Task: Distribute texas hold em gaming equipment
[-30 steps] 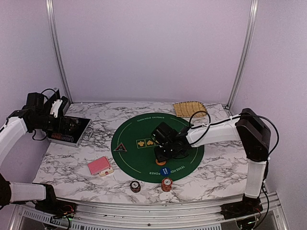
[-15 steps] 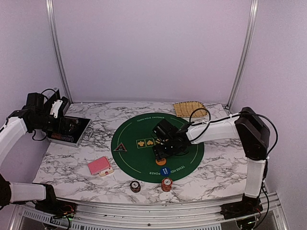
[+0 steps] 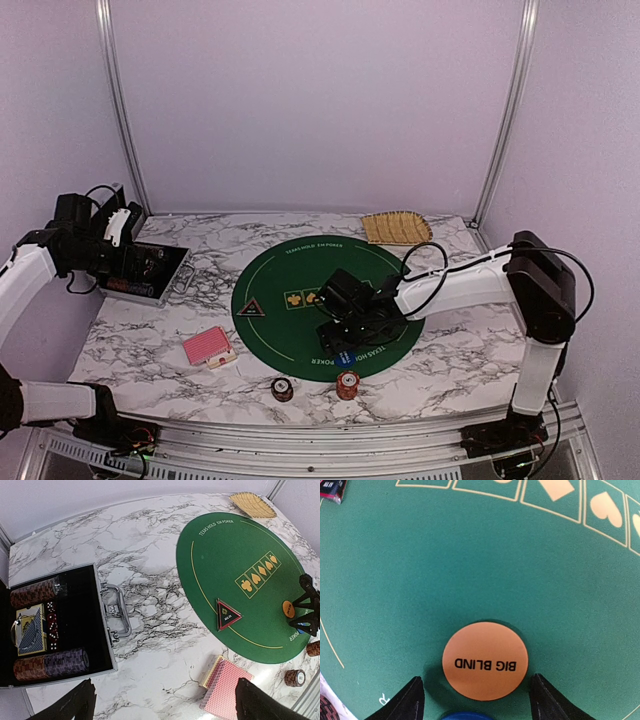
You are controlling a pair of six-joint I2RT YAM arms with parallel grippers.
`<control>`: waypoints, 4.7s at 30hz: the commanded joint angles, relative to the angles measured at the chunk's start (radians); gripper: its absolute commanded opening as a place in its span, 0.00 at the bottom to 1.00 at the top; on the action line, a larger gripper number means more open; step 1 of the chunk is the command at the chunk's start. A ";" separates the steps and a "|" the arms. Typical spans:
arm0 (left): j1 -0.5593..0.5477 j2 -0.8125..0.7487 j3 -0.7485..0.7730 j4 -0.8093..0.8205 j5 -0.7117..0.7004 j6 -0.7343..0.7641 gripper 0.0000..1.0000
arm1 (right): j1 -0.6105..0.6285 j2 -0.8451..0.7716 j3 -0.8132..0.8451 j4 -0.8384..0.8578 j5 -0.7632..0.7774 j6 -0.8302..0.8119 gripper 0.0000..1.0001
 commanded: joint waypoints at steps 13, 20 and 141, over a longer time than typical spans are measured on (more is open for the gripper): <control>0.003 -0.037 0.022 -0.030 0.010 0.010 0.99 | -0.011 0.050 0.033 -0.019 0.048 0.002 0.54; 0.003 -0.032 0.027 -0.033 0.012 0.009 0.99 | -0.053 0.077 0.084 -0.022 0.070 -0.038 0.48; 0.002 0.000 0.081 -0.112 -0.035 0.072 0.99 | -0.212 0.061 0.264 -0.080 -0.152 -0.313 0.82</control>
